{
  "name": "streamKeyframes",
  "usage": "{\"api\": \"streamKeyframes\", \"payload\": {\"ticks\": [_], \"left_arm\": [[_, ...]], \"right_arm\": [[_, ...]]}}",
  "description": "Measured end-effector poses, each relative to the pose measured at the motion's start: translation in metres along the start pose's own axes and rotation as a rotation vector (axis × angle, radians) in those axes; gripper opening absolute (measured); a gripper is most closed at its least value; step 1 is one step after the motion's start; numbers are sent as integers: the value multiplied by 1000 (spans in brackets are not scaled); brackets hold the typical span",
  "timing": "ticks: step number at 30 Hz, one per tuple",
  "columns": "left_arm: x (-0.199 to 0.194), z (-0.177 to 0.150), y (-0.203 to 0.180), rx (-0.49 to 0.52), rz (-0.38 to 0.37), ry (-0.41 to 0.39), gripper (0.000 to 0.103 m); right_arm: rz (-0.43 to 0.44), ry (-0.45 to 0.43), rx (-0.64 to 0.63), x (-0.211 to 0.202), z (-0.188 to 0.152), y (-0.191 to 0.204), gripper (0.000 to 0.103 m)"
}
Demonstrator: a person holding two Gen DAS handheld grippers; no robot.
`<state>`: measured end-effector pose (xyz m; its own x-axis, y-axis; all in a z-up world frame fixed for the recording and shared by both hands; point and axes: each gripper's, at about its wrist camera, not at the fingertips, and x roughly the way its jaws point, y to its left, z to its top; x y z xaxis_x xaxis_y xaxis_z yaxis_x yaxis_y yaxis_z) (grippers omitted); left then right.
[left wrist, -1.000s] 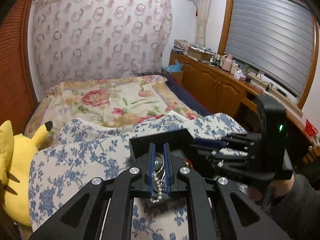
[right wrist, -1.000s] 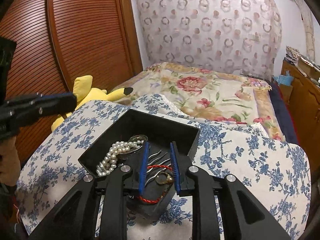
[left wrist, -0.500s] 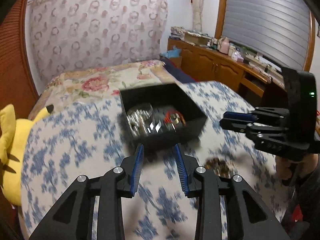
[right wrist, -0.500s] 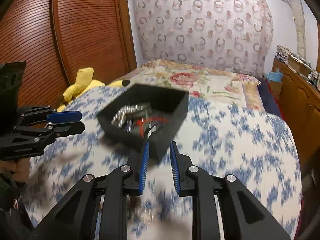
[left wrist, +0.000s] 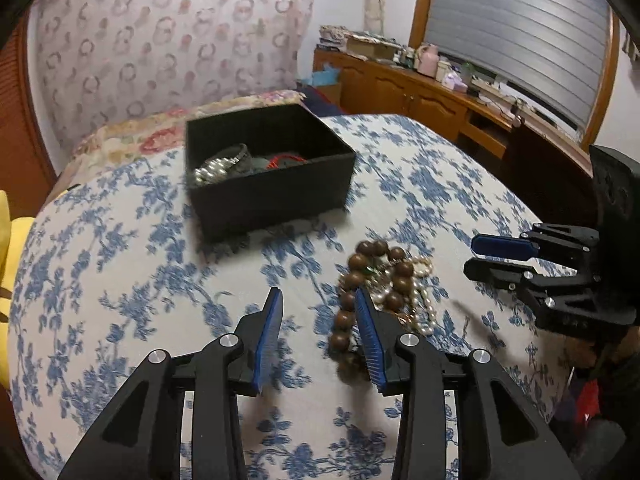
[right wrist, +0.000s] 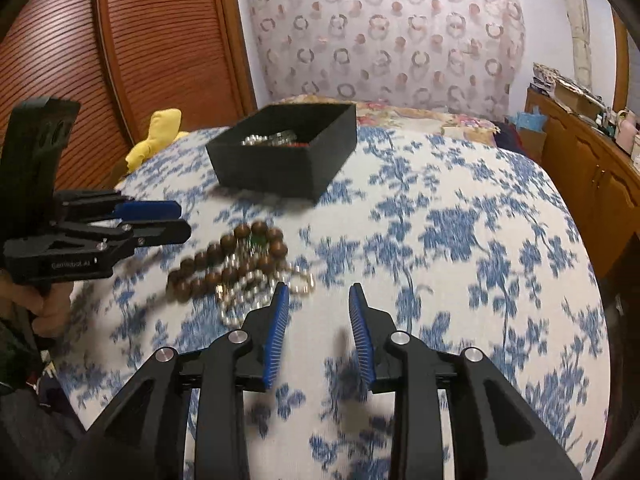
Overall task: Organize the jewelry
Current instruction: 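Lower the left gripper onto the brown wooden bead bracelet and close, then grasp the pearl strand with the right gripper while the left lifts the bead bracelet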
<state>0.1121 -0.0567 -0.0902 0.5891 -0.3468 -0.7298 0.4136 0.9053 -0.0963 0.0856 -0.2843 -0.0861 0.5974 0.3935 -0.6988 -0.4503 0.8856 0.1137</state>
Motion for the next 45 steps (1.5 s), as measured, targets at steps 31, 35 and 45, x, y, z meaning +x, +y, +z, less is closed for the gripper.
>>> {"api": "streamKeyframes", "payload": {"ticks": [31,35,45], "left_arm": [[-54,19,-4,-51,-32,-164,12],[-68,20,1,-65,-23,-196,12],[-75,9,14,-88,-10,-199,12]], "right_arm": [[50,-1,-23,0,-8,18,34],[70,11,-66,4,-4,31,34],[109,78,-179,23,5,56,26]]}}
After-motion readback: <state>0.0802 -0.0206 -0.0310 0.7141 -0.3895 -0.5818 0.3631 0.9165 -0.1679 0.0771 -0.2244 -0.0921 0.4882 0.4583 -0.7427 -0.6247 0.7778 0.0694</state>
